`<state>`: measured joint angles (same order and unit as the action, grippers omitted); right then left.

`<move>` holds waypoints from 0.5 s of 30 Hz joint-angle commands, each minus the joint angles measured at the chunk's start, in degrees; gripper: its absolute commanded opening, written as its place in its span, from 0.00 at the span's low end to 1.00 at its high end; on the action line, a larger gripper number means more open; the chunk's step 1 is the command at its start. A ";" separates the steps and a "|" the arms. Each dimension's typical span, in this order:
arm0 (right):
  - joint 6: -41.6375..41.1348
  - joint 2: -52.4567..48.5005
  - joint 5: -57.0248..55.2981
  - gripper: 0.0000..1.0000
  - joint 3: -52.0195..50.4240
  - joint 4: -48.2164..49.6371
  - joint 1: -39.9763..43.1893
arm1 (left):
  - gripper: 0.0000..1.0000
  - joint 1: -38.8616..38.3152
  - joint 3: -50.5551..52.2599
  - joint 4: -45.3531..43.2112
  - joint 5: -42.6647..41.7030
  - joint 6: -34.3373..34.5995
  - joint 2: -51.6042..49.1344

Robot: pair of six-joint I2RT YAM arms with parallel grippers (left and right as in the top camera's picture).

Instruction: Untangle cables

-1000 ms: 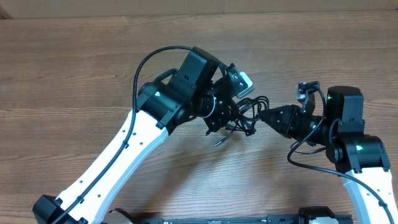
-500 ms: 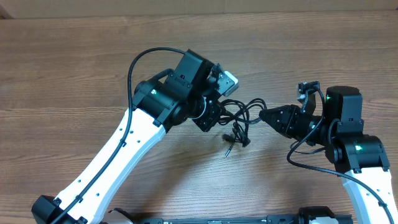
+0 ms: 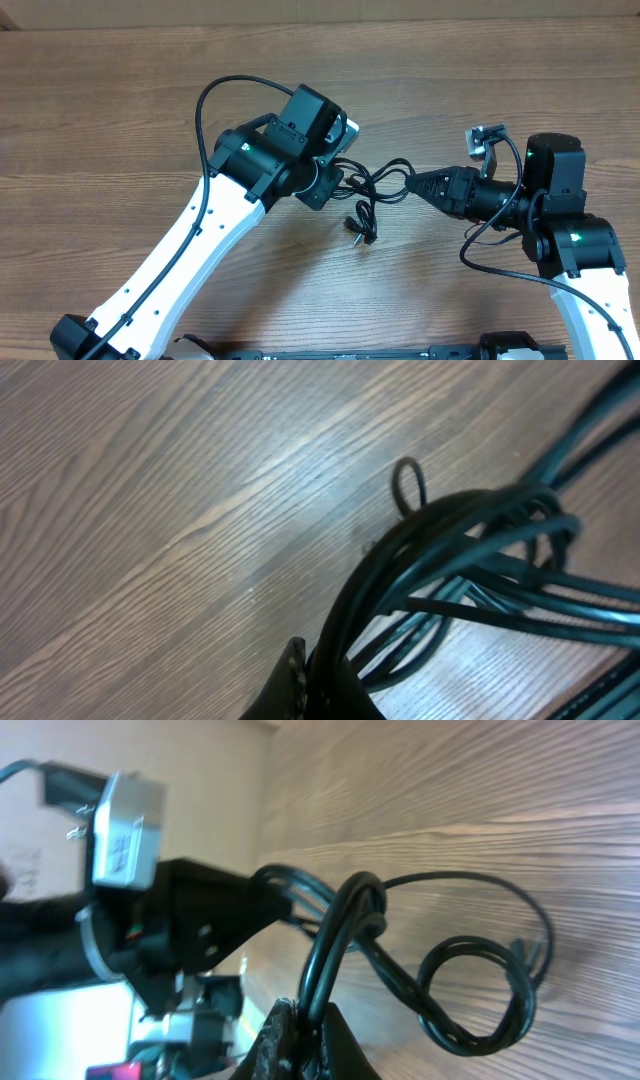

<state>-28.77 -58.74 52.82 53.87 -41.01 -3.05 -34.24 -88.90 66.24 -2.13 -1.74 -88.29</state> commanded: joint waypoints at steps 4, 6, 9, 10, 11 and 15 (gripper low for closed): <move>1.07 0.37 10.36 0.04 0.96 2.62 0.24 | 0.04 5.03 -1.25 0.55 5.25 2.23 0.55; 2.54 0.37 12.79 0.04 0.96 3.06 0.24 | 0.04 6.03 -1.25 0.52 5.03 2.23 0.55; 3.80 0.37 13.90 0.04 0.96 3.48 0.24 | 0.04 6.91 -1.25 0.20 3.89 2.14 0.55; 3.78 0.37 13.88 0.04 0.96 3.45 0.24 | 0.04 6.97 -1.25 0.07 3.37 2.14 0.55; 3.80 0.37 13.70 0.04 0.96 3.48 0.24 | 0.04 6.97 -1.25 -0.11 2.67 1.86 0.55; 3.76 0.37 12.09 0.04 0.96 3.23 0.24 | 0.04 6.86 -1.25 -0.94 -0.61 1.25 0.55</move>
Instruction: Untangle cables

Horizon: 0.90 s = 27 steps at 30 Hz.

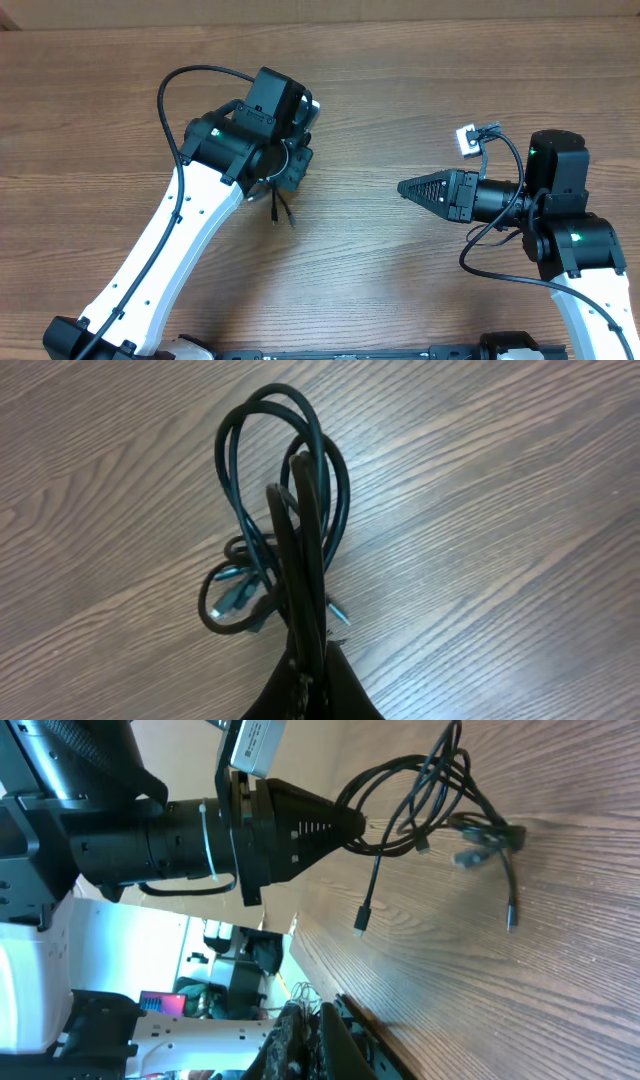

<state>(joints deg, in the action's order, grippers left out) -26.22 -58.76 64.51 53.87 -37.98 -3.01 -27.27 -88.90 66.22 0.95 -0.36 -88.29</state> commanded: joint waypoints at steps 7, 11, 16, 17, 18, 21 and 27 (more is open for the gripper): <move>1.20 0.39 -4.24 0.61 0.94 -1.01 0.13 | 0.04 -0.13 -1.25 -6.54 -17.49 -2.91 0.55; 1.16 0.37 -8.00 0.76 0.94 -2.54 0.13 | 0.04 -0.13 -1.25 -9.97 -26.88 -3.82 0.55; 1.01 0.37 -10.21 0.76 0.94 -2.84 0.13 | 0.04 -0.79 -1.25 -13.03 -37.31 -3.96 0.55; 1.01 0.33 -10.58 0.76 0.94 -2.91 0.13 | 0.04 -1.11 -1.25 -13.29 -38.47 -3.96 0.55; 1.01 0.26 -10.73 0.76 0.94 -2.89 0.13 | 0.04 -1.51 -1.25 -13.53 -39.58 -3.93 0.55; 0.98 -0.15 -10.75 0.76 0.94 -2.86 0.13 | 0.04 -3.52 -1.25 -14.23 -41.81 -3.91 0.55; 1.03 -1.22 -12.15 0.73 0.94 -3.30 0.13 | 0.04 -9.05 -1.25 -17.49 -41.86 -3.93 0.55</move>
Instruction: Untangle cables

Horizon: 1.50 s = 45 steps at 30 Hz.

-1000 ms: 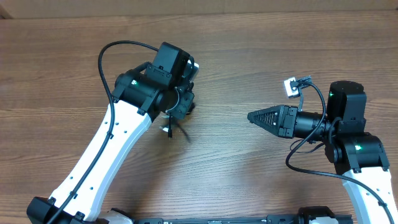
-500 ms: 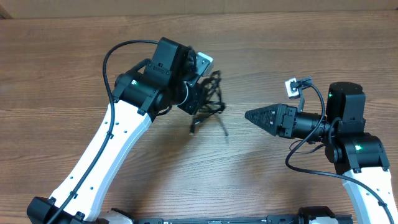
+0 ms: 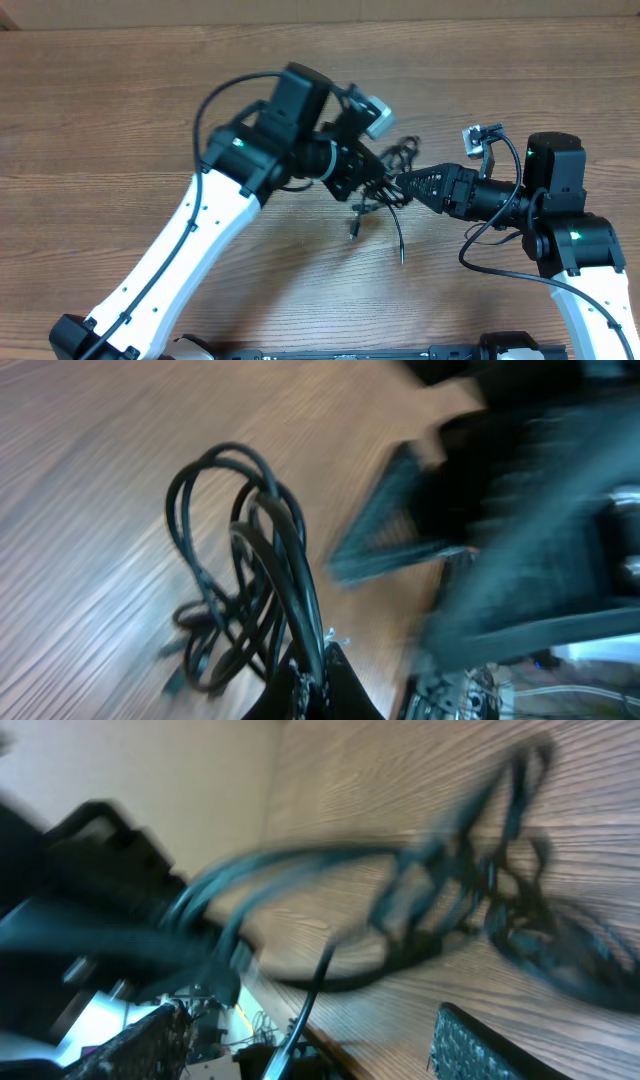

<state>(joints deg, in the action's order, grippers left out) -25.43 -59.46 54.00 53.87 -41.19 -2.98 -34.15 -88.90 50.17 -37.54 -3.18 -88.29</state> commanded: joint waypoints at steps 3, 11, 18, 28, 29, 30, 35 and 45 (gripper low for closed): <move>0.24 -0.72 -4.35 0.68 0.94 -1.42 0.11 | 0.04 -3.52 -1.25 -3.74 -3.39 -1.09 0.55; 0.22 -0.72 -6.21 0.59 0.94 -2.08 0.11 | 0.04 -3.58 -1.25 -4.07 -3.41 -1.05 0.55; 0.22 -0.72 -7.91 0.55 0.94 -2.21 0.11 | 0.04 -3.61 -1.25 -4.11 -4.98 -0.46 0.55; -0.02 -0.72 -7.91 0.43 0.92 -1.95 0.11 | 0.04 -3.76 -1.25 -5.86 -11.61 -0.44 0.55; -0.02 -0.72 -7.91 0.40 0.92 -1.77 0.11 | 0.04 -3.76 -1.25 -6.10 -12.07 -0.44 0.55; -0.04 -0.72 -7.91 0.36 0.92 -1.55 0.11 | 0.04 -3.76 -1.25 -6.14 -12.04 -0.44 0.55; -0.02 -0.72 -7.96 0.13 0.92 -1.55 0.11 | 0.04 -3.85 -1.25 -5.97 -12.07 -0.44 0.55; -0.11 -0.72 -7.19 0.04 0.94 -1.75 0.11 | 0.04 -3.69 -1.25 -4.26 -4.24 -0.48 0.55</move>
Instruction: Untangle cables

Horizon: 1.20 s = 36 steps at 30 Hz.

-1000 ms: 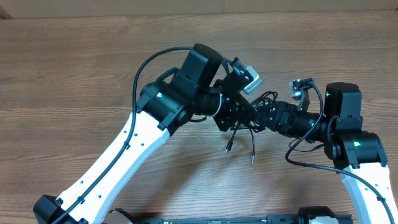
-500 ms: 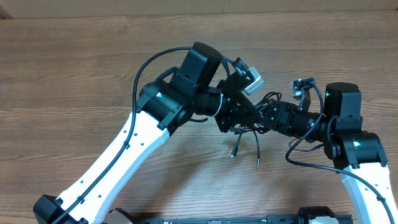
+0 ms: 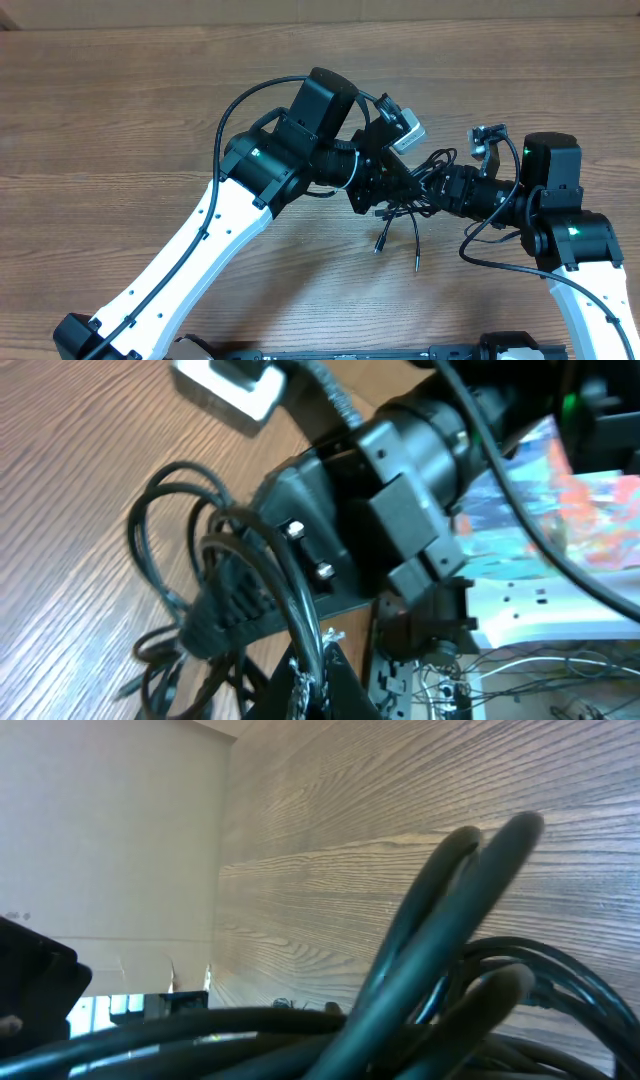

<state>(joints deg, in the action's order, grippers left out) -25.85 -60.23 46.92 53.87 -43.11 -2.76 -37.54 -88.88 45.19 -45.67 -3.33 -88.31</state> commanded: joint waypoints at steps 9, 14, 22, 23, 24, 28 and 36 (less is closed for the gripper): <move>0.20 0.04 9.99 0.04 0.94 2.69 -0.04 | 0.04 0.22 -1.27 8.85 23.67 4.98 0.57; 0.20 0.04 14.60 0.04 0.94 4.11 -0.02 | 0.04 3.23 -1.27 12.28 25.81 6.75 0.57; 0.24 0.04 22.82 0.04 0.94 4.48 2.80 | 0.05 7.26 -1.27 15.28 30.29 6.75 0.57; 0.44 0.04 24.37 0.04 0.94 4.46 3.17 | 0.04 7.65 -1.27 15.50 30.88 6.75 0.57; 0.48 0.04 26.03 0.04 0.94 4.48 3.41 | 0.04 8.02 -1.27 15.74 31.41 6.73 0.57; 0.81 0.04 30.84 0.04 0.94 4.90 4.02 | 0.04 8.92 -1.27 15.78 33.11 6.75 0.57; 0.90 0.04 35.60 0.04 0.94 5.51 4.02 | 0.04 9.16 -1.27 15.32 34.34 6.73 0.57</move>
<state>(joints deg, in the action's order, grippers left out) -25.87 -60.60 77.28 53.87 -38.46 0.40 -29.52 -88.99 60.40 -15.55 3.05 -88.31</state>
